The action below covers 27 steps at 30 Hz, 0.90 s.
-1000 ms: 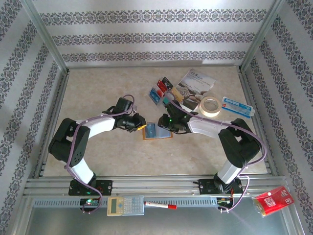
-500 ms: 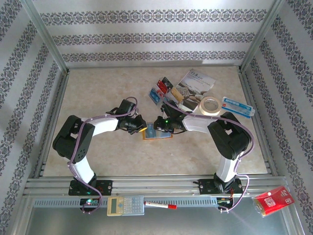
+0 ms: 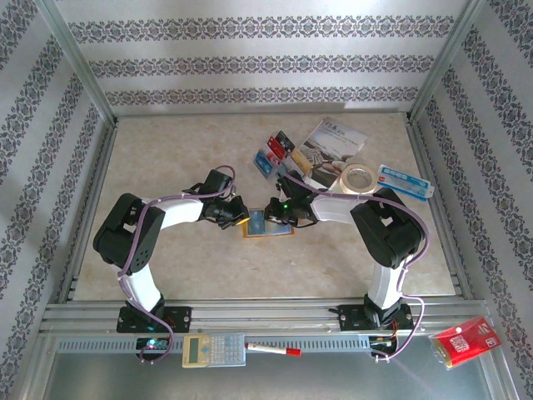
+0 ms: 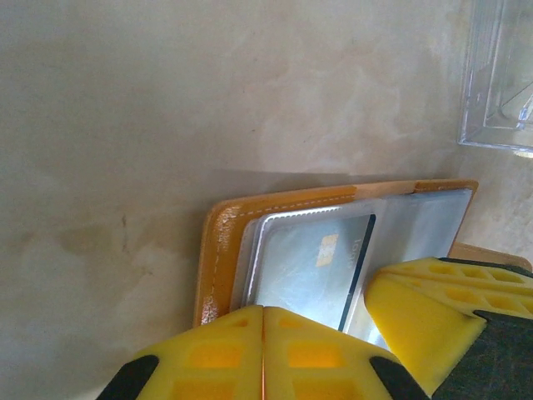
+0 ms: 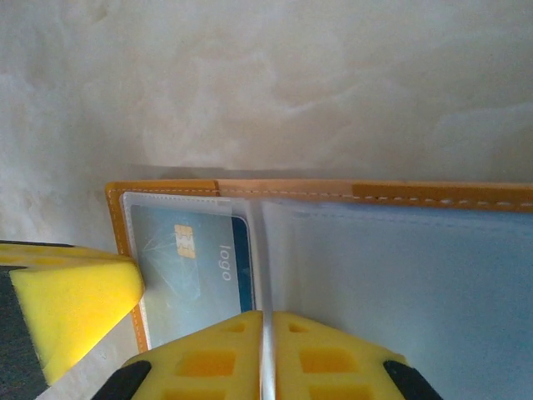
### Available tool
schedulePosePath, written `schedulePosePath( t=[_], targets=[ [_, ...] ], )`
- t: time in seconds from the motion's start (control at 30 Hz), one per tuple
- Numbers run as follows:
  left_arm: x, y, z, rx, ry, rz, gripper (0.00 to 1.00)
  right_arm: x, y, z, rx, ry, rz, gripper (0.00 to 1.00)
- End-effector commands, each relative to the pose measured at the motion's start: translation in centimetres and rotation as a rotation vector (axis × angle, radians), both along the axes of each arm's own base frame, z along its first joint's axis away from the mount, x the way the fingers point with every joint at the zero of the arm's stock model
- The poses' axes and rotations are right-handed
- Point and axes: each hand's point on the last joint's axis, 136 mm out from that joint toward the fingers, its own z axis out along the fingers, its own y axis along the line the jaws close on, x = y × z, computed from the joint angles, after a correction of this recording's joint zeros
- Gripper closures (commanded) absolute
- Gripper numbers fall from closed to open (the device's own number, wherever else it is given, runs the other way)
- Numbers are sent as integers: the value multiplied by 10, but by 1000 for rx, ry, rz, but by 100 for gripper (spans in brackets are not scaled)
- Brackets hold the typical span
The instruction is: Take the credit cards out of the card holder
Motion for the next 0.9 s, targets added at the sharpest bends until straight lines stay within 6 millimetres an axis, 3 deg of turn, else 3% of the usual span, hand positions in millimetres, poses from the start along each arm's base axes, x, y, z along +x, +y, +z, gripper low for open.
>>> schedulePosePath(
  t=[0.0,0.27,0.87],
  targets=[
    [-12,6,-17,52,37,-10,91,7,3,4,17,-24,12,86],
    [-22,15,-31,105,71,-18,91,8,7,7,55,-31,23,83],
    [-22,14,-33,99,73,-26,92,4,7,-5,59,5,31,83]
  ],
)
